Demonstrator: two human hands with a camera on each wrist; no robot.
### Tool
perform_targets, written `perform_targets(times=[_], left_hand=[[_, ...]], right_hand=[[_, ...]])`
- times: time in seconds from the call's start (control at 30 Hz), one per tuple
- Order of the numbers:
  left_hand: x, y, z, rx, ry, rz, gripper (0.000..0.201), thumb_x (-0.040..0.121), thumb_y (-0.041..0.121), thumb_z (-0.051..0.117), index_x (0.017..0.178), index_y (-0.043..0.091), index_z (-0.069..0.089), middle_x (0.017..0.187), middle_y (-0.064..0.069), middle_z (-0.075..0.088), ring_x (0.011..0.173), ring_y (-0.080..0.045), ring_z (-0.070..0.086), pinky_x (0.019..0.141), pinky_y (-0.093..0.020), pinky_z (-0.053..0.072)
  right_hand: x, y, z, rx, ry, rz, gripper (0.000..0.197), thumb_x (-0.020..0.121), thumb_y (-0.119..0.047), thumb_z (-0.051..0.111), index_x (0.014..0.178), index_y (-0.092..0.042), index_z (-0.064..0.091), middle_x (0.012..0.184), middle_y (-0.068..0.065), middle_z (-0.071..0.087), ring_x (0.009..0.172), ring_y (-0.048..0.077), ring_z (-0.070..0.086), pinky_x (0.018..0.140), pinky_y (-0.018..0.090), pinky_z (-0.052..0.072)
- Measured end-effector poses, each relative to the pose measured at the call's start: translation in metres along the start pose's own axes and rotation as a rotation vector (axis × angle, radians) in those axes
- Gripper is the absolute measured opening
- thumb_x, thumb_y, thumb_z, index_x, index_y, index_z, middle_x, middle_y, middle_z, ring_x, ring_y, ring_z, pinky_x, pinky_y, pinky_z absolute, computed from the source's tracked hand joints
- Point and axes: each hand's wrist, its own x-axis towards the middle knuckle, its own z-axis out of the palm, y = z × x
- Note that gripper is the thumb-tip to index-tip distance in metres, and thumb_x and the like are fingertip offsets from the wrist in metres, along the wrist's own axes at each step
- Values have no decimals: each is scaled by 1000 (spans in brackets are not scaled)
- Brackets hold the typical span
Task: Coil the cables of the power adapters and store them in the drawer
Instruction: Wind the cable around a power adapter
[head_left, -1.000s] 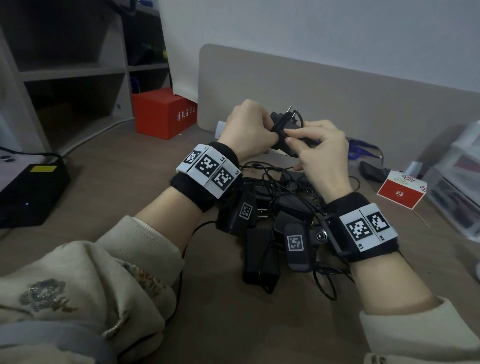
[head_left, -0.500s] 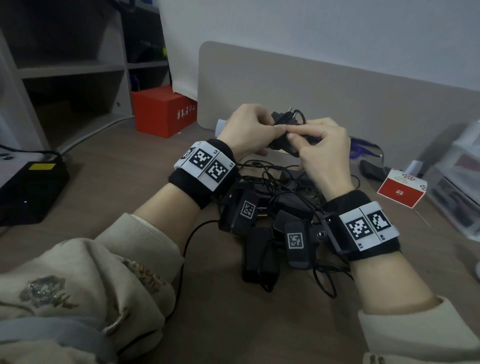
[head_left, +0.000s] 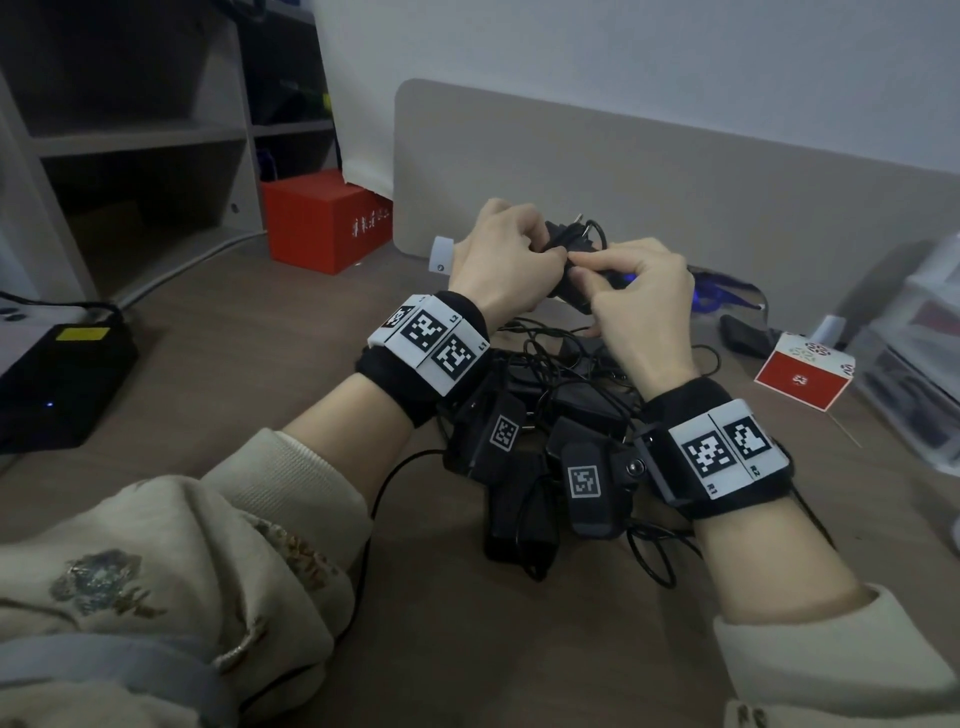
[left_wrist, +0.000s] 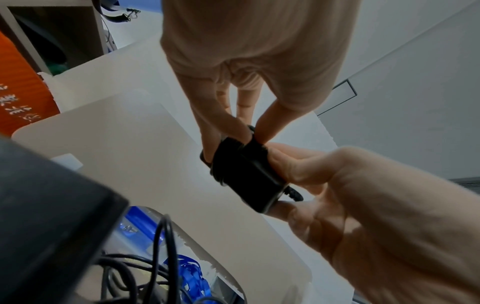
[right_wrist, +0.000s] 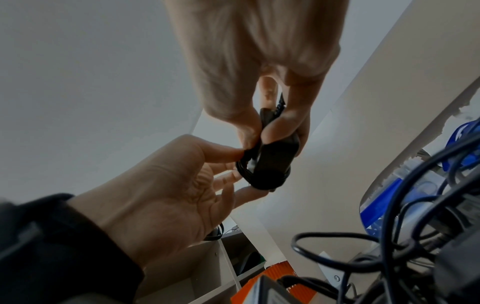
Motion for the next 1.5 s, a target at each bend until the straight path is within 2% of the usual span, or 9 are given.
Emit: perform_targets(times=[0.13, 0.27, 0.47, 0.63, 0.8, 0.97, 1.13, 1.3, 1.5], left_hand=[[-1, 0, 2, 48, 0, 16, 16, 89, 32, 59, 77, 21, 56, 102, 11, 44, 86, -19, 55, 79, -29, 47], [-2, 1, 2, 94, 19, 56, 17, 90, 29, 57, 86, 13, 58, 103, 6, 47, 86, -18, 45, 63, -22, 28], [-4, 2, 5, 144, -12, 88, 16, 89, 26, 57, 82, 12, 53, 100, -3, 50, 87, -27, 51, 74, -31, 33], [0, 1, 3, 146, -78, 44, 24, 89, 24, 55, 70, 20, 40, 85, 5, 39, 81, -26, 47, 70, -31, 30], [2, 0, 10, 2, -46, 15, 27, 87, 24, 59, 66, 21, 43, 86, 2, 46, 80, -25, 58, 73, -35, 53], [2, 1, 9, -104, -25, 16, 28, 87, 22, 63, 64, 16, 48, 86, -4, 54, 66, -23, 68, 59, -38, 61], [0, -1, 10, -61, -29, 19, 31, 90, 21, 63, 64, 16, 45, 65, 3, 54, 59, -19, 68, 65, -40, 61], [2, -3, 11, -14, -47, 6, 30, 88, 22, 61, 63, 17, 43, 68, 1, 53, 69, -26, 66, 64, -37, 56], [4, -5, 12, 93, -39, 48, 34, 88, 22, 60, 60, 20, 40, 68, 4, 42, 62, -16, 44, 51, -26, 28]], right_hand=[[1, -2, -1, -13, -13, 7, 15, 82, -14, 72, 92, -23, 78, 90, -17, 56, 89, 20, 65, 77, 44, 56], [0, -3, -4, -30, -18, 4, 15, 82, -13, 72, 92, -23, 78, 89, -17, 58, 92, 14, 63, 78, 42, 56], [2, -1, -5, -30, -23, 73, 24, 80, -20, 72, 77, -44, 73, 89, -19, 63, 90, 20, 65, 77, 48, 56], [1, -4, -7, -98, -31, 35, 17, 81, -15, 73, 90, -29, 78, 94, -9, 65, 100, 15, 61, 91, 43, 49], [-1, -5, -4, -94, 18, 43, 16, 77, -20, 74, 80, -36, 76, 86, -19, 58, 87, 16, 62, 69, 47, 56], [-1, -9, -7, -113, 67, -30, 18, 79, -17, 74, 80, -35, 71, 89, -7, 64, 82, 10, 58, 70, 10, 42], [-2, -10, -4, -96, 48, 40, 16, 76, -21, 75, 75, -37, 73, 81, -20, 57, 79, 19, 64, 66, 46, 57], [-4, -10, -5, -145, 33, 20, 13, 79, -16, 74, 82, -28, 76, 89, -10, 61, 90, 15, 61, 79, 36, 51], [-6, -12, -5, -199, 34, 16, 10, 80, -17, 73, 86, -24, 78, 98, -2, 66, 95, 20, 60, 82, 34, 47]])
